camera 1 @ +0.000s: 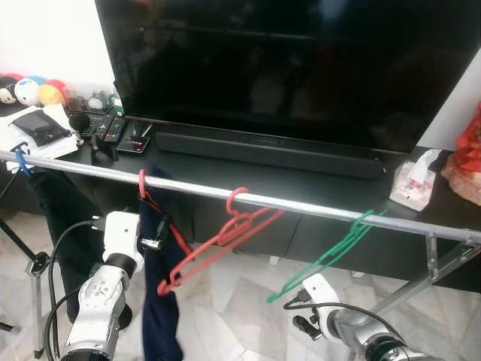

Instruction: Hang hanger

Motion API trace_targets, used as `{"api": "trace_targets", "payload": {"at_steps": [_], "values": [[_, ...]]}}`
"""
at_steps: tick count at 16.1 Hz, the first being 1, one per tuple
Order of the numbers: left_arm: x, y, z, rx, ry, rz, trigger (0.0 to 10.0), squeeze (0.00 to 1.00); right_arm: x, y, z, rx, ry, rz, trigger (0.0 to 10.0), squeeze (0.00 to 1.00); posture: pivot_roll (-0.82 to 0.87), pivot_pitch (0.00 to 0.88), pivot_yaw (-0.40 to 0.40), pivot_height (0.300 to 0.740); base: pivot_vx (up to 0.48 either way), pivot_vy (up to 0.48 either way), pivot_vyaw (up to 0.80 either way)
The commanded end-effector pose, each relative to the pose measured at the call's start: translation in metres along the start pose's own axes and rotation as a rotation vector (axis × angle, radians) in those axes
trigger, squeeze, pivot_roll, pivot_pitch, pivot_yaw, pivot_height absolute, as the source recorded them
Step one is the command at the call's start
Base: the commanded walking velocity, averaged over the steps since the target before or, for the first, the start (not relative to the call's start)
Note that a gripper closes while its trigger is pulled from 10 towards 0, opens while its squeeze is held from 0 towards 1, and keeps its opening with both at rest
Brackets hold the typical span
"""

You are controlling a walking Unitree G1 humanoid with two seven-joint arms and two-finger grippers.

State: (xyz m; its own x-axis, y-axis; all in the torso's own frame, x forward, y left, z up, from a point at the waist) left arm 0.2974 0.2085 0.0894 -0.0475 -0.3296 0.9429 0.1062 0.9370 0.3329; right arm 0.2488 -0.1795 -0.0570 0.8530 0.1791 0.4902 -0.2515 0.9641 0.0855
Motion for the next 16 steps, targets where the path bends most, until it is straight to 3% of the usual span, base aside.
{"api": "trace_targets", "payload": {"at_steps": [1, 2, 3, 4, 5, 9, 11, 16], "values": [[0.003, 0.000, 0.001, -0.005, 0.006, -0.026, 10.0, 1.00, -0.004, -0.001, 0.000, -0.025, 0.007, -0.032, 10.0, 0.00, 0.04, 0.000, -0.059, 0.740, 0.000, 0.000, 0.00], [0.003, 0.002, 0.000, -0.003, 0.016, -0.031, 10.0, 1.00, -0.005, -0.001, -0.001, -0.048, 0.014, -0.042, 10.0, 0.00, 0.04, 0.000, -0.044, 0.740, 0.000, 0.000, 0.00], [0.002, 0.002, -0.001, -0.001, 0.021, -0.036, 10.0, 0.92, -0.006, 0.000, -0.001, -0.059, 0.016, -0.047, 10.0, 0.00, 0.04, 0.000, -0.039, 0.740, 0.000, 0.000, 0.00], [0.001, 0.004, -0.002, 0.013, 0.041, -0.034, 10.0, 0.16, -0.006, 0.000, -0.002, -0.090, 0.019, -0.066, 10.0, 0.00, 0.04, 0.000, -0.029, 0.740, 0.000, 0.000, 0.00], [-0.004, 0.009, -0.004, 0.056, 0.070, 0.002, 10.0, 0.00, -0.006, 0.000, -0.003, -0.115, 0.014, -0.075, 10.0, 0.00, 0.03, 0.000, -0.024, 0.740, 0.000, 0.000, 0.00], [-0.016, 0.010, -0.002, 0.107, 0.126, 0.032, 10.0, 0.00, -0.006, 0.001, -0.003, -0.134, 0.002, -0.105, 10.0, 0.00, 0.02, 0.000, -0.025, 0.740, 0.000, 0.000, 0.00], [-0.016, 0.005, -0.001, 0.101, 0.120, 0.051, 10.0, 0.00, -0.005, 0.001, -0.003, -0.132, -0.003, -0.105, 10.0, 0.00, 0.03, 0.000, -0.035, 0.740, 0.000, 0.000, 0.00], [-0.017, 0.007, -0.002, 0.128, 0.125, 0.054, 10.0, 0.00, -0.003, -0.003, -0.002, -0.138, -0.015, -0.103, 10.0, 0.00, 0.03, 0.000, -0.044, 0.740, 0.000, 0.000, 0.00]]}}
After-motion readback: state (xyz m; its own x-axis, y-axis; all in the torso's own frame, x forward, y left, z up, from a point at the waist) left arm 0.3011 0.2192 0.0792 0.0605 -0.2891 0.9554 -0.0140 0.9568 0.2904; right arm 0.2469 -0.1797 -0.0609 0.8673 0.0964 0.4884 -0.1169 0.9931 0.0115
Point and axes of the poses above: a point about 5 cm out from each wrist's last joint towards the gripper, its own z axis pointing back from the gripper into the wrist, its own x axis along the axis of the wrist's last joint, y = z × x, the point moved 1 cm from there along -z, pointing out of the wrist towards the gripper, and after that the axes turned 11 degrees about -z, right-handed, at the moved point
